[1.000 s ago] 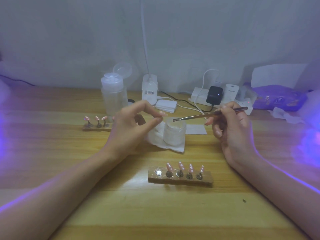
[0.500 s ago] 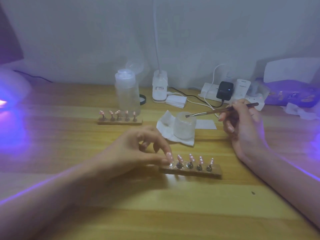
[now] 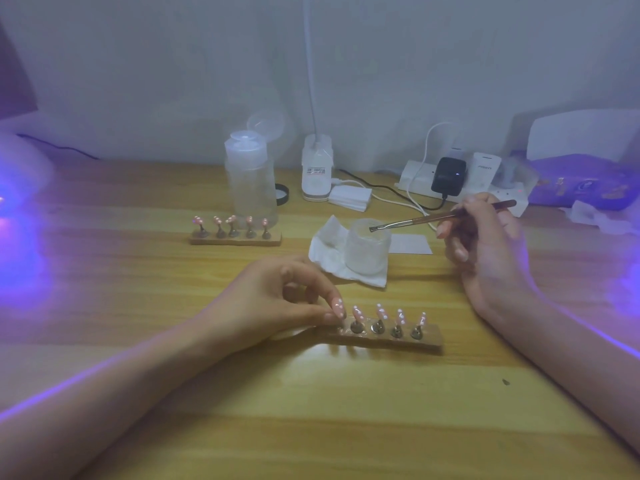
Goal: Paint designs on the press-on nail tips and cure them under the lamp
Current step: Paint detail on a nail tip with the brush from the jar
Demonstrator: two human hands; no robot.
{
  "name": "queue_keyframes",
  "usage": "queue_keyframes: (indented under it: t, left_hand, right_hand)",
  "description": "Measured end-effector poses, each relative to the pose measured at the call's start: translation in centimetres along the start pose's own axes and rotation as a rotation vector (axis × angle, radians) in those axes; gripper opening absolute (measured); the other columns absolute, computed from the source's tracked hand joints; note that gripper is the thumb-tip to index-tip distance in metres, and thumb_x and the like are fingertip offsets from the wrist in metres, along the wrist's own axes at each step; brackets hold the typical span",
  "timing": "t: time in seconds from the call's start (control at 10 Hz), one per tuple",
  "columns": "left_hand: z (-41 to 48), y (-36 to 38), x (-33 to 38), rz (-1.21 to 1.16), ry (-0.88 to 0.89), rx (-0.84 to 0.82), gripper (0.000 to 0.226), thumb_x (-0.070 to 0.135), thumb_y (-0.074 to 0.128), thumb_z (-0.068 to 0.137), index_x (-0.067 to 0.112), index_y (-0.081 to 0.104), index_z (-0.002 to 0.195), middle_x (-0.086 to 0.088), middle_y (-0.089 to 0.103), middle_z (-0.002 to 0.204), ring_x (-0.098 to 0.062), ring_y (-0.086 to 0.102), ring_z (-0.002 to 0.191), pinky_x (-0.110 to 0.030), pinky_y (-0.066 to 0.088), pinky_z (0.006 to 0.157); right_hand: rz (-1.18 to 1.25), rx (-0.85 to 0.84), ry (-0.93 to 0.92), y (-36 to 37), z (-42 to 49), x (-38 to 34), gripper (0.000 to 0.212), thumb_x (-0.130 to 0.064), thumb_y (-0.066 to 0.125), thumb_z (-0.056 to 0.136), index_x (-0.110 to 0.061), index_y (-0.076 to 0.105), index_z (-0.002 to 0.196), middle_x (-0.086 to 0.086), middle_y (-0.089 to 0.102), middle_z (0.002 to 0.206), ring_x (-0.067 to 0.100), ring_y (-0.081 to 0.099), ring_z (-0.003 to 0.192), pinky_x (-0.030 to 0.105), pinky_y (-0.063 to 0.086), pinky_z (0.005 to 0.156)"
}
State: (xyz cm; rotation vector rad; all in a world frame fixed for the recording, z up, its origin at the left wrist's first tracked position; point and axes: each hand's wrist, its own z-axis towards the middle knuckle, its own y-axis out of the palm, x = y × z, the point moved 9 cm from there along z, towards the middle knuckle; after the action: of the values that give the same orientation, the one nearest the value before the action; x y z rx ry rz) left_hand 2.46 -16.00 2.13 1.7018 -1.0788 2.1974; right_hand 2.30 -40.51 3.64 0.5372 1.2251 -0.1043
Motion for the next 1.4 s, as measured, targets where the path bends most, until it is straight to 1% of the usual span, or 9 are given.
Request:
queue_keyframes:
  t: [0.4, 0.5, 0.6, 0.9, 1.0, 1.1, 1.2, 1.3, 1.4]
  left_hand:
    - [-0.6, -0.4, 0.7, 0.096, 0.023, 0.008, 0.025, 0.011, 0.085, 0.075, 0.034, 0.076, 0.078, 0.017, 0.064, 0.085, 0.005, 0.057, 0.070, -0.007, 0.040, 0.065]
    - [-0.8, -0.7, 0.6, 0.097, 0.022, 0.063, 0.016, 0.023, 0.086, 0.073, 0.035, 0.075, 0.076, 0.014, 0.066, 0.085, -0.002, 0.047, 0.062, -0.017, 0.038, 0.061]
    - [-0.8, -0.4, 0.9, 0.074, 0.050, 0.063, 0.022, 0.015, 0.086, 0.075, 0.033, 0.075, 0.071, 0.022, 0.067, 0.078, 0.005, 0.053, 0.060, -0.008, 0.038, 0.060]
    - [-0.8, 0.1, 1.1, 0.049, 0.073, 0.028, 0.021, 0.005, 0.083, 0.075, 0.024, 0.075, 0.072, 0.022, 0.067, 0.073, 0.008, 0.056, 0.060, -0.003, 0.036, 0.057]
    - [-0.9, -0.2, 1.3, 0.105, 0.073, 0.014, 0.020, 0.013, 0.086, 0.072, 0.024, 0.076, 0.085, 0.018, 0.064, 0.084, 0.007, 0.055, 0.064, -0.004, 0.037, 0.060]
    - [-1.4, 0.3, 2.1, 0.294, 0.144, -0.026, 0.029, 0.024, 0.089, 0.069, 0.029, 0.069, 0.090, 0.018, 0.058, 0.091, 0.009, 0.053, 0.071, -0.004, 0.037, 0.064]
    - [-2.0, 0.4, 2.4, 0.393, 0.168, -0.008, 0.030, 0.026, 0.087, 0.073, 0.037, 0.060, 0.081, 0.024, 0.057, 0.086, 0.014, 0.053, 0.073, -0.004, 0.036, 0.065]
    - [-2.4, -0.6, 1.7, 0.440, 0.115, 0.032, 0.024, 0.037, 0.081, 0.074, 0.039, 0.058, 0.078, 0.024, 0.058, 0.092, 0.009, 0.054, 0.075, -0.009, 0.035, 0.064]
    - [-2.6, -1.0, 1.5, 0.436, 0.080, 0.013, 0.022, 0.038, 0.082, 0.073, 0.038, 0.062, 0.084, 0.022, 0.057, 0.094, 0.010, 0.053, 0.072, -0.010, 0.035, 0.063]
  right_hand:
    - [-0.004, 0.019, 0.022, 0.0, -0.3, -0.1, 0.037, -0.017, 0.050, 0.101, -0.023, 0.049, 0.064, 0.006, 0.063, 0.056, 0.012, 0.030, 0.035, 0.018, 0.026, 0.038]
    - [-0.001, 0.018, 0.028, 0.1, -0.3, 0.0, 0.037, -0.017, 0.050, 0.101, -0.024, 0.050, 0.064, 0.006, 0.063, 0.056, 0.012, 0.030, 0.035, 0.018, 0.026, 0.037]
    - [0.001, 0.019, 0.025, 0.0, -0.3, 0.0, 0.039, -0.018, 0.051, 0.100, -0.024, 0.051, 0.062, 0.006, 0.063, 0.056, 0.011, 0.031, 0.035, 0.018, 0.026, 0.038]
    - [-0.009, 0.013, 0.024, 0.1, -0.2, 0.1, 0.037, -0.019, 0.052, 0.100, -0.023, 0.055, 0.064, 0.005, 0.064, 0.056, 0.011, 0.032, 0.035, 0.017, 0.027, 0.037]
    - [-0.008, 0.009, 0.028, 0.0, -0.2, 0.1, 0.036, -0.019, 0.052, 0.100, -0.023, 0.054, 0.065, 0.005, 0.064, 0.057, 0.011, 0.032, 0.035, 0.017, 0.026, 0.037]
    - [-0.009, 0.007, 0.035, 0.1, -0.3, 0.1, 0.039, -0.020, 0.052, 0.100, -0.023, 0.056, 0.061, 0.005, 0.064, 0.056, 0.010, 0.032, 0.035, 0.017, 0.026, 0.038]
    - [-0.011, 0.009, 0.047, 0.1, -0.3, 0.2, 0.046, -0.020, 0.052, 0.100, -0.025, 0.061, 0.056, 0.004, 0.063, 0.055, 0.010, 0.031, 0.035, 0.018, 0.026, 0.038]
    - [-0.010, 0.011, 0.058, 0.1, -0.3, 0.2, 0.046, -0.020, 0.051, 0.101, -0.025, 0.061, 0.056, 0.003, 0.062, 0.055, 0.010, 0.031, 0.036, 0.018, 0.026, 0.038]
    - [0.000, 0.016, 0.056, 0.0, -0.3, 0.2, 0.037, -0.019, 0.051, 0.101, -0.023, 0.055, 0.064, 0.004, 0.062, 0.055, 0.010, 0.030, 0.035, 0.018, 0.025, 0.038]
